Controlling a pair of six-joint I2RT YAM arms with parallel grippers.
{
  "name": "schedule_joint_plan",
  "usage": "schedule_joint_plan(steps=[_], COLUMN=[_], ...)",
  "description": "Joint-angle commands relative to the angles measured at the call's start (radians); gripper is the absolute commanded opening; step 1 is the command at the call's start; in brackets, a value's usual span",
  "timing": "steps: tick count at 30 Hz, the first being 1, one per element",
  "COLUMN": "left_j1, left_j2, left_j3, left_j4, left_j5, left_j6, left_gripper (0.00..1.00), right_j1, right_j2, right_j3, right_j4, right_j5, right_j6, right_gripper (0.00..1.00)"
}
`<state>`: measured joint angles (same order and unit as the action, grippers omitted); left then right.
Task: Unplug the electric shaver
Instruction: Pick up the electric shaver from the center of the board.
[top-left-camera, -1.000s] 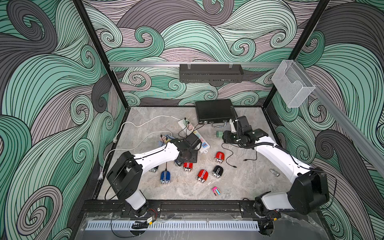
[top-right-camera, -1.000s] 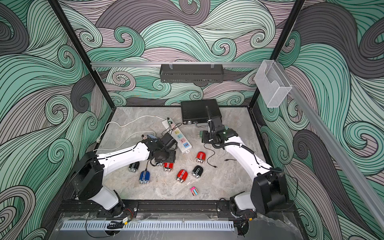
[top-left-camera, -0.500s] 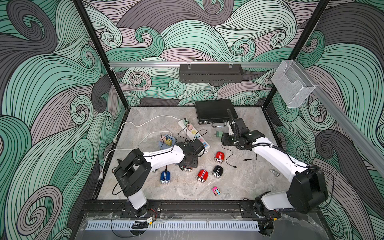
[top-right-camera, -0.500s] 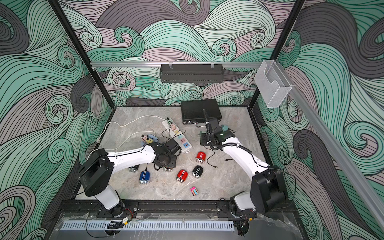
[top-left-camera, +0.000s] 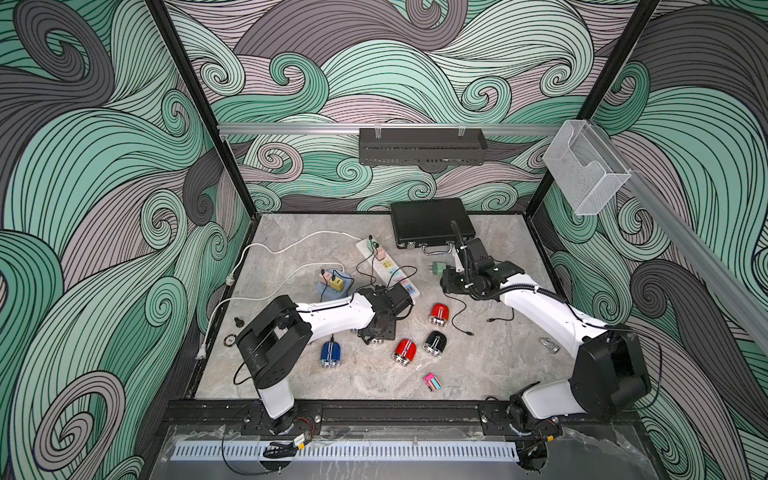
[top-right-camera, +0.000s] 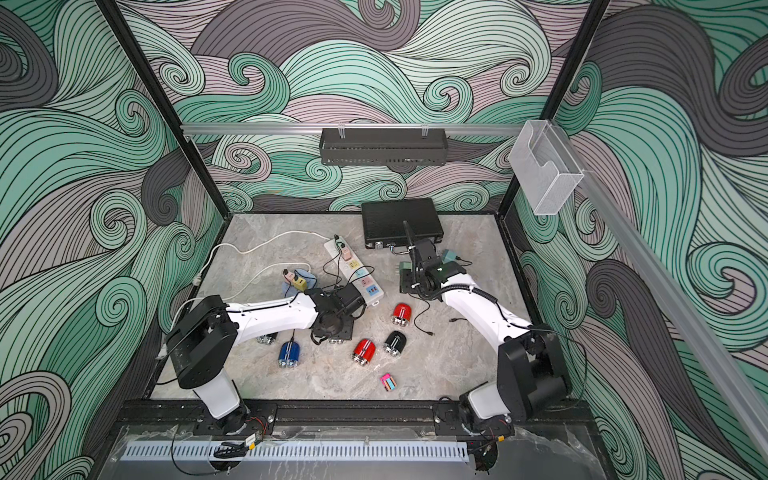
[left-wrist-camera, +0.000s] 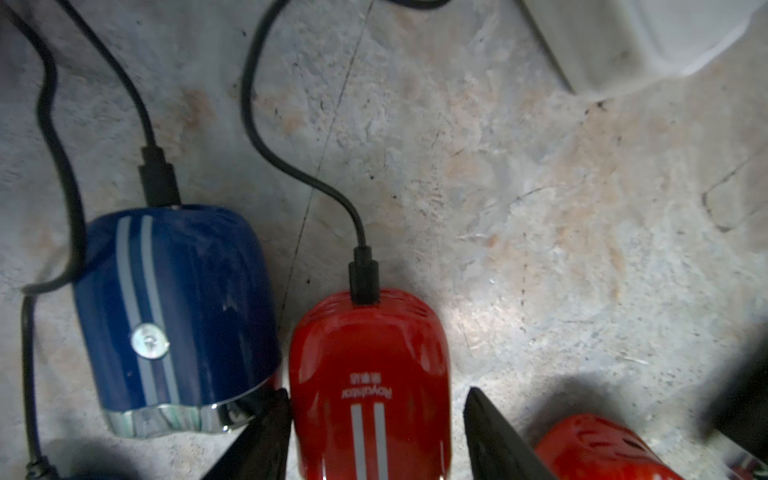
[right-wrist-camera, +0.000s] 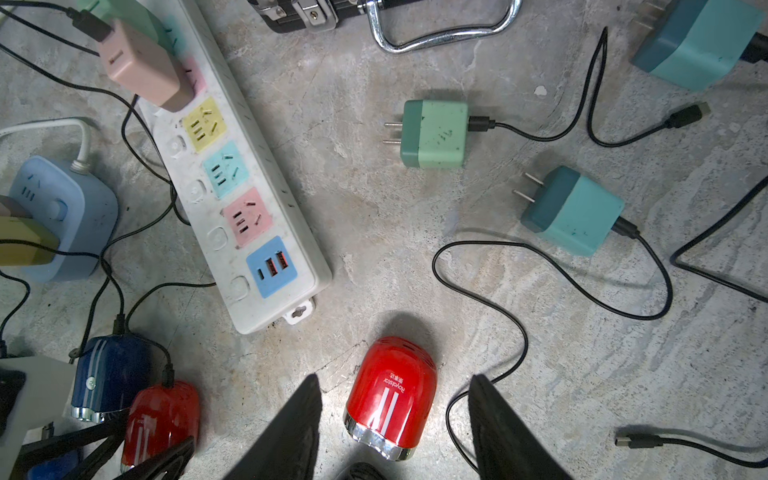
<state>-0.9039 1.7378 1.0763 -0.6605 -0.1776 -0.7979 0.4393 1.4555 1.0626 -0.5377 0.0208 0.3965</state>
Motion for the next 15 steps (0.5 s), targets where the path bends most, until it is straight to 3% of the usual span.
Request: schedule_joint_plan(steps=[1,15], left_j1=[-0.013,-0.020], left_j2=[0.025,0.064], left_j3=[0.006,0.013], left_j4=[-0.029,-0.012], left_j5=[-0.015,-0.010], left_j6=[-0.017,-0.036], left_gripper=[0.64,0.64], right_j1=[0.005,0.005], right_j2=[0.003,0.005], right_j3=[-0.018,-0.018], right_j4=[0.001,-0.003], right_j5=[0.013,-0.004], right_j6=[-0.002,-0.005], right_gripper=[0.57,0.57])
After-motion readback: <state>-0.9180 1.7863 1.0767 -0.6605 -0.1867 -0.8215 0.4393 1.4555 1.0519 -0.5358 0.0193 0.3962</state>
